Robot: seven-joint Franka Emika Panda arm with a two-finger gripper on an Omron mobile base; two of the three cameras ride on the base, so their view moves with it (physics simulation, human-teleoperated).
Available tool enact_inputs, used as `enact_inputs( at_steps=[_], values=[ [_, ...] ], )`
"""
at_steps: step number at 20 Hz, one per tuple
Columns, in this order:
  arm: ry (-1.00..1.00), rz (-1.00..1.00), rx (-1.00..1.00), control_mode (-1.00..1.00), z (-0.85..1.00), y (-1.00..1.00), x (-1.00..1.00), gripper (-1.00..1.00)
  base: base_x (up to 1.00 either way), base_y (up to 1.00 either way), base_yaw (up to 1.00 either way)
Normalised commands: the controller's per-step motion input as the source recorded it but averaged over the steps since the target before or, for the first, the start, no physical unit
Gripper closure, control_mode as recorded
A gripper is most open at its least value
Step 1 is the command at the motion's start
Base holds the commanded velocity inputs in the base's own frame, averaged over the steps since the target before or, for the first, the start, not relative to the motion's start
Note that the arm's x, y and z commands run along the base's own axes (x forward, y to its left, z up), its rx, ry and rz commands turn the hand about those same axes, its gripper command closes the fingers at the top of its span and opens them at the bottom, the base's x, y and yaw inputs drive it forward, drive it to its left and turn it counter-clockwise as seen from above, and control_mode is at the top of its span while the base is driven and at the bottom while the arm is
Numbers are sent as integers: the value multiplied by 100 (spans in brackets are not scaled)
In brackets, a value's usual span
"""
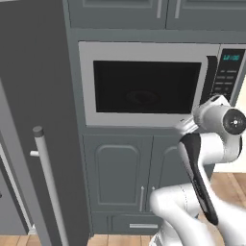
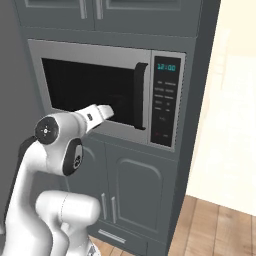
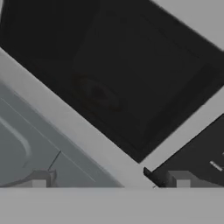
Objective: Transport the steak from the fridge to the microwave and turn on the microwave.
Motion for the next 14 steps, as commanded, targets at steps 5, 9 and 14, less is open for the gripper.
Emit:
enact_inputs(
  at_steps=[5, 9, 14],
  values=[
    [5, 11, 22, -100, 35, -40, -69, -100, 0, 0, 0],
    [17, 16, 22, -100, 5, -43, -61, -100, 0, 0, 0],
    [1, 18, 9, -100, -34, -39, -62, -100, 0, 0, 0]
  ],
)
